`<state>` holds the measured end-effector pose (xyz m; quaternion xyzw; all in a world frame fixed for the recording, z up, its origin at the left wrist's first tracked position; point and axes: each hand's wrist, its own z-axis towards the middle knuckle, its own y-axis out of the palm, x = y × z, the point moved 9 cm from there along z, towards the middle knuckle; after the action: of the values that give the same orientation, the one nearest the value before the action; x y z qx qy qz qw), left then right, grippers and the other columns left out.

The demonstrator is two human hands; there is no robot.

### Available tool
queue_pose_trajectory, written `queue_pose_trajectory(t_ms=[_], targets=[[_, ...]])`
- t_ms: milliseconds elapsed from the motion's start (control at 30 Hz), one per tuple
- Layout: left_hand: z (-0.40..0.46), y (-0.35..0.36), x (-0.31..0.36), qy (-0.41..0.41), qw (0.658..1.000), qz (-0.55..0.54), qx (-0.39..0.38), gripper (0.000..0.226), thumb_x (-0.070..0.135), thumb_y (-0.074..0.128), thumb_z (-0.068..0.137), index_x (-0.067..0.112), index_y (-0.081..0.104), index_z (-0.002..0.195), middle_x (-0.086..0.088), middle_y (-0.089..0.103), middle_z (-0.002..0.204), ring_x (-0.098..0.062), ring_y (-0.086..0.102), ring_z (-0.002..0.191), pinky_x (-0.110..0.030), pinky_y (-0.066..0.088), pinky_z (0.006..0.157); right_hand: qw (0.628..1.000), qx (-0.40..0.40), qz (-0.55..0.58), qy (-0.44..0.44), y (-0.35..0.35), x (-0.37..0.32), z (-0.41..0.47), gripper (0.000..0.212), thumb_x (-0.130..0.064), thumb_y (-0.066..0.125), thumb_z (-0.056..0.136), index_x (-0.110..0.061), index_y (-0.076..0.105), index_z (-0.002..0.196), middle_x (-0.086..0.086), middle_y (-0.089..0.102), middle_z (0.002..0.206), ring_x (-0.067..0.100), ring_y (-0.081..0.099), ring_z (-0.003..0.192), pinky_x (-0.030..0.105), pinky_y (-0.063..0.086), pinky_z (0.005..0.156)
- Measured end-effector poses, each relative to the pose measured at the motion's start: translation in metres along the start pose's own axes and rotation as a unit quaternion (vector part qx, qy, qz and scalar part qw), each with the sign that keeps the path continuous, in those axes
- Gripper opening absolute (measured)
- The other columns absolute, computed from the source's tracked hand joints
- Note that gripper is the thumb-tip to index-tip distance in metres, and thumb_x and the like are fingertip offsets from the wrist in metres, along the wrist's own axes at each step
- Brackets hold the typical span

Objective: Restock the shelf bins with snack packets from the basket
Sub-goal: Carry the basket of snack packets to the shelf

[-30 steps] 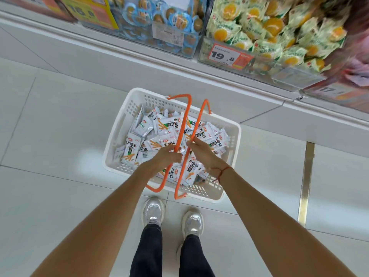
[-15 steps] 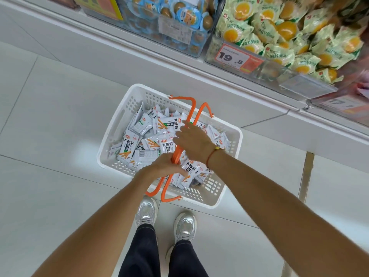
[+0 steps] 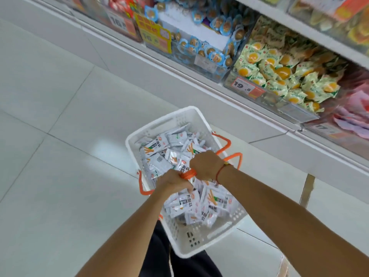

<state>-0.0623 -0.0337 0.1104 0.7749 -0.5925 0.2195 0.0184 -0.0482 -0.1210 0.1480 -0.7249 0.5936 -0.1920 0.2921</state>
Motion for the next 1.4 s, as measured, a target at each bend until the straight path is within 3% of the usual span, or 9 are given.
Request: queue_pose_trajectory(t_ms=[200, 367, 500, 667, 800, 900, 1100, 1300, 1400], targets=[[-0.098, -0.035, 0.005, 0.022, 0.996, 0.07, 0.058, 0.018, 0.037, 0.072, 0.065, 0.024, 0.059, 0.067, 0.007, 0.051, 0.059, -0.011, 0.052, 0.06, -0.021, 0.038, 0.058, 0.999, 0.006, 0.044, -0.008, -0.05, -0.039, -0.073, 0.016, -0.021, 0.05, 0.09, -0.016, 0.05, 0.074, -0.004, 0.043, 0.063, 0.023, 0.054, 0.069, 0.03, 0.04, 0.065], [-0.175, -0.059, 0.001, 0.045, 0.988, 0.099, 0.106, 0.03, 0.043, 0.065, 0.075, 0.017, 0.068, 0.09, 0.007, 0.052, 0.065, -0.015, 0.059, 0.076, -0.026, 0.045, 0.072, 0.999, -0.015, 0.036, -0.031, -0.094, -0.078, -0.114, 0.02, -0.026, 0.052, 0.088, -0.017, 0.051, 0.069, -0.004, 0.046, 0.06, 0.019, 0.05, 0.063, 0.028, 0.041, 0.061], [-0.223, -0.079, -0.027, 0.044, 0.99, 0.049, 0.123, 0.023, 0.041, 0.066, 0.075, 0.018, 0.062, 0.08, 0.007, 0.05, 0.062, -0.014, 0.054, 0.068, -0.023, 0.04, 0.062, 0.998, -0.009, -0.007, -0.065, -0.136, -0.121, -0.128, 0.035, -0.03, 0.054, 0.086, -0.021, 0.041, 0.055, -0.004, 0.044, 0.057, 0.018, 0.049, 0.058, 0.03, 0.046, 0.063], [-0.271, -0.132, -0.06, 0.045, 0.983, -0.083, 0.159, 0.017, 0.032, 0.067, 0.074, 0.017, 0.061, 0.068, 0.007, 0.053, 0.056, -0.009, 0.05, 0.055, -0.02, 0.038, 0.053, 0.992, 0.003, -0.073, -0.101, -0.207, -0.174, -0.122, 0.033, -0.033, 0.057, 0.089, -0.02, 0.046, 0.06, -0.005, 0.045, 0.06, 0.02, 0.051, 0.065, 0.028, 0.039, 0.059], [-0.299, -0.185, -0.092, 0.046, 0.96, -0.203, 0.187, 0.024, 0.027, 0.066, 0.072, 0.019, 0.057, 0.051, 0.01, 0.05, 0.042, -0.005, 0.047, 0.045, -0.019, 0.037, 0.052, 0.981, 0.015, -0.132, -0.141, -0.272, -0.223, -0.103, 0.036, -0.03, 0.056, 0.09, -0.022, 0.04, 0.059, -0.004, 0.042, 0.06, 0.018, 0.045, 0.06, 0.026, 0.03, 0.051], [-0.302, -0.218, -0.116, 0.017, 0.942, -0.282, 0.18, 0.019, 0.021, 0.067, 0.069, 0.015, 0.059, 0.053, 0.003, 0.058, 0.052, -0.01, 0.052, 0.051, -0.022, 0.044, 0.063, 0.97, 0.018, -0.174, -0.168, -0.314, -0.256, -0.081, 0.039, -0.026, 0.056, 0.089, -0.023, 0.037, 0.055, -0.003, 0.041, 0.059, 0.015, 0.038, 0.052, 0.025, 0.026, 0.047], [-0.303, -0.315, -0.141, -0.011, 0.913, -0.365, 0.184, 0.019, 0.019, 0.067, 0.073, 0.013, 0.058, 0.057, 0.002, 0.058, 0.051, -0.009, 0.05, 0.044, -0.018, 0.04, 0.052, 0.943, 0.083, -0.239, -0.216, -0.406, -0.304, -0.028, 0.039, -0.026, 0.053, 0.089, -0.023, 0.034, 0.054, -0.004, 0.037, 0.057, 0.019, 0.035, 0.054, 0.033, 0.043, 0.073], [-0.29, -0.425, -0.169, -0.038, 0.892, -0.405, 0.197, 0.013, 0.015, 0.068, 0.071, 0.01, 0.06, 0.062, -0.001, 0.059, 0.053, -0.012, 0.054, 0.047, -0.02, 0.046, 0.056, 0.928, 0.098, -0.257, -0.25, -0.495, -0.336, 0.049, 0.038, -0.024, 0.052, 0.089, -0.021, 0.034, 0.055, -0.002, 0.037, 0.057, 0.015, 0.033, 0.051, 0.026, 0.024, 0.051], [-0.272, -0.502, -0.182, -0.058, 0.883, -0.41, 0.219, 0.015, 0.017, 0.068, 0.069, 0.011, 0.058, 0.059, -0.001, 0.058, 0.052, -0.014, 0.052, 0.048, -0.021, 0.042, 0.057, 0.913, 0.128, -0.278, -0.27, -0.554, -0.352, 0.102, 0.032, -0.018, 0.054, 0.08, -0.021, 0.035, 0.054, -0.003, 0.036, 0.057, 0.013, 0.03, 0.05, 0.029, 0.028, 0.063]])
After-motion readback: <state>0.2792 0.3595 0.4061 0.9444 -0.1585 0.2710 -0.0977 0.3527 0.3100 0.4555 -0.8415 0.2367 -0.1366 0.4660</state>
